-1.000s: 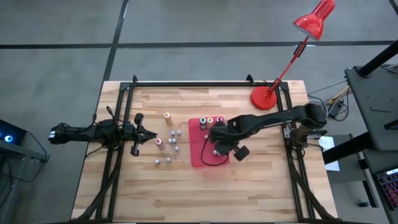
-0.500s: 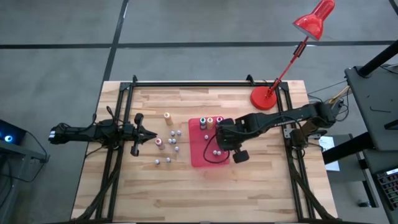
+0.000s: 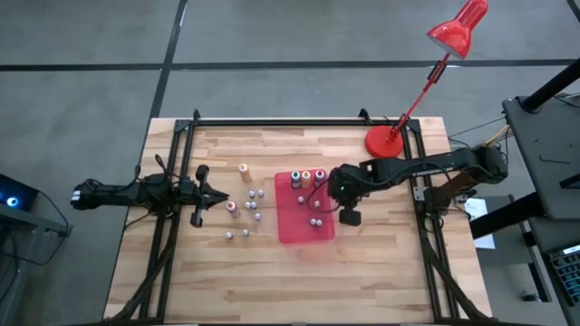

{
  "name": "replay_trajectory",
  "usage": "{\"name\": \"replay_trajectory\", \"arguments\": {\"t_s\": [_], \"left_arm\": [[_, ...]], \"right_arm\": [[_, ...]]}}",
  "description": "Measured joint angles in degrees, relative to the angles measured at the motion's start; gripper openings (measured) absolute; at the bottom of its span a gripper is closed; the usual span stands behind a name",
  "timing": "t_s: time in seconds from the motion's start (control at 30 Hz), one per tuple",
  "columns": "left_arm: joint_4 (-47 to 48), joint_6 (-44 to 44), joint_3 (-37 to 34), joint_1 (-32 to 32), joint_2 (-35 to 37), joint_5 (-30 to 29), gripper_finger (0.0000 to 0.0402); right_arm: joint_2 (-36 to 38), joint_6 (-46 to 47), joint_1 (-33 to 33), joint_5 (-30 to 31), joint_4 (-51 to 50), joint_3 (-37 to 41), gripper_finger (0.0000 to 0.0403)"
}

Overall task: Pick & Place food coloring
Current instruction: Put the large yellow food coloring bottle into the red bin

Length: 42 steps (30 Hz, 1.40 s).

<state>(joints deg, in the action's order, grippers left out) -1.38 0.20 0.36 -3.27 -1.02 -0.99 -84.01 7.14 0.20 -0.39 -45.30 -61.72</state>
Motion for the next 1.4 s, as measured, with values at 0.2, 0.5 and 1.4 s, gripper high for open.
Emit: {"name": "replay_trajectory", "arguments": {"t_s": [0.2, 0.5, 1.4], "left_arm": [[-0.01, 0.01, 0.00, 0.02, 0.00, 0.00, 0.0003], [-0.01, 0.00, 0.00, 0.00, 0.00, 0.00, 0.0003], [-0.03, 0.00, 0.00, 0.01, 0.00, 0.00, 0.0003]], "right_arm": [[4.93, -0.24, -5.75, -2.57, 7.08, 5.31, 0.0009], [14.31, -5.56, -10.89, -2.68, 20.57, 10.22, 0.0009], [42.01, 0.99, -7.36, -2.57, 44.59, 33.82, 0.0009]]}}
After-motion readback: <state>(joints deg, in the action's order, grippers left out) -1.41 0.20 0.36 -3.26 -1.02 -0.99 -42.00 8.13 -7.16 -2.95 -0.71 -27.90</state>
